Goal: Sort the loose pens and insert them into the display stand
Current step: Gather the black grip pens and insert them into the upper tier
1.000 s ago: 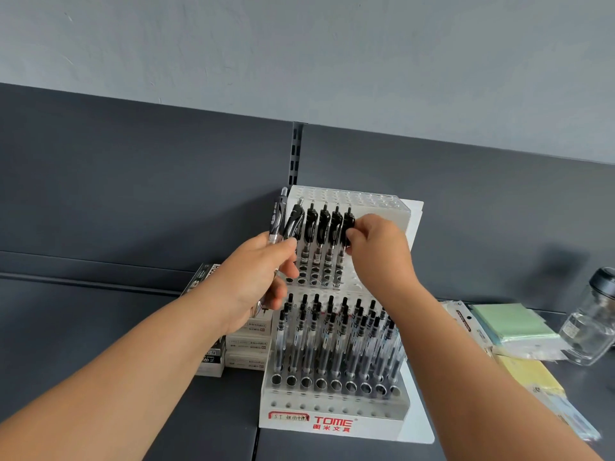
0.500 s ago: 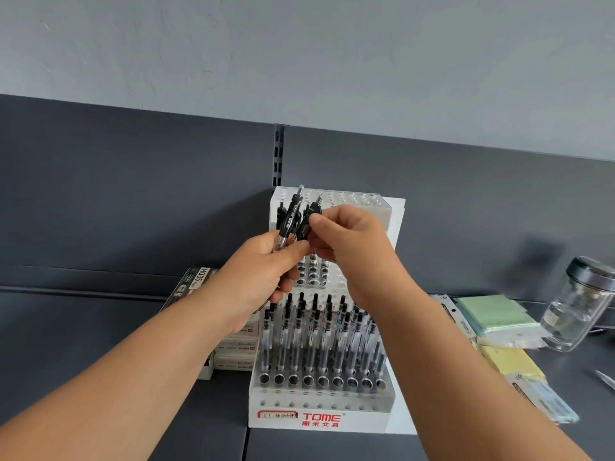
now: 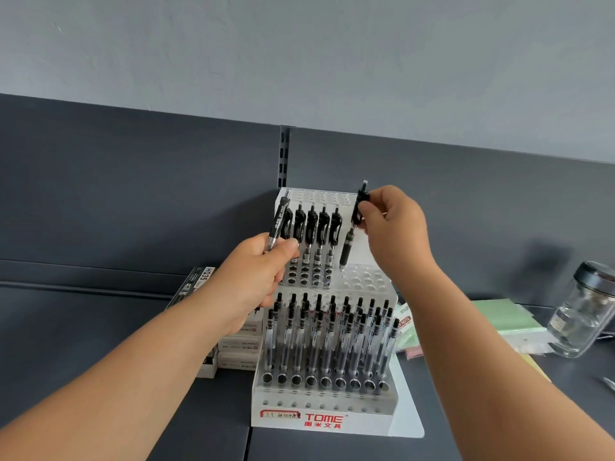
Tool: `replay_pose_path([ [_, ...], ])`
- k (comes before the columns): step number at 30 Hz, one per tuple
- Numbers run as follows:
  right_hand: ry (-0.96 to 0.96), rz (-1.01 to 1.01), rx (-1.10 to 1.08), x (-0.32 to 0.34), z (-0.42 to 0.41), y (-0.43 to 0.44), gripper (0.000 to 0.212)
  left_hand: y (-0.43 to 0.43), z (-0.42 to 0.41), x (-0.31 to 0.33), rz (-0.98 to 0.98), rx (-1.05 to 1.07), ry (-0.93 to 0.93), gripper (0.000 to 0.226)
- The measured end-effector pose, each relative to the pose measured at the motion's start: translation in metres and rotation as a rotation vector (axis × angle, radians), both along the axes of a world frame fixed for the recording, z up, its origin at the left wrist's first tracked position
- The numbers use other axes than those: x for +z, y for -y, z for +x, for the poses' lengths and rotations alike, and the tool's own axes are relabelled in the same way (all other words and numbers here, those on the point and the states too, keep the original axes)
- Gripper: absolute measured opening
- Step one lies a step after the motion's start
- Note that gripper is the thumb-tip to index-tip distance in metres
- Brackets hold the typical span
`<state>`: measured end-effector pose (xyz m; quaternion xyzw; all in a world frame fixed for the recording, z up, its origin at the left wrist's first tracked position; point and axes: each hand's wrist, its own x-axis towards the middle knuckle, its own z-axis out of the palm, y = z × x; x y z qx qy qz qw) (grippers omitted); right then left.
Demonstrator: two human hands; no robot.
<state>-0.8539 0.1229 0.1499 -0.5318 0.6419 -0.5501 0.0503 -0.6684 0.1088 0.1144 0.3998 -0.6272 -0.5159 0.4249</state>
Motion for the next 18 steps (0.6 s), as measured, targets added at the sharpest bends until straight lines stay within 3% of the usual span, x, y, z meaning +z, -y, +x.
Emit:
replay_pose_path([
  [4,-0.105,0.157,-0.009,-0.023,0.000,0.008,0.014,0.000,0.002,0.000,0.038,-0.003,-0.010,0.028],
  [11,-0.156,0.211,-0.057,-0.023,-0.001,0.006,0.014,0.000,0.003,-0.002,0.061,-0.023,0.008,0.029],
  [13,-0.207,0.134,-0.125,-0.019,0.004,-0.002,0.013,-0.001,0.002,-0.001,0.048,-0.036,0.030,0.026],
  [16,-0.053,-0.029,0.011,-0.007,0.022,-0.016,0.010,-0.002,-0.002,-0.001,-0.042,-0.028,0.127,0.030],
  [18,0.128,0.019,0.220,-0.001,0.035,-0.022,0.015,-0.003,-0.007,-0.001,-0.137,-0.014,0.186,0.037],
])
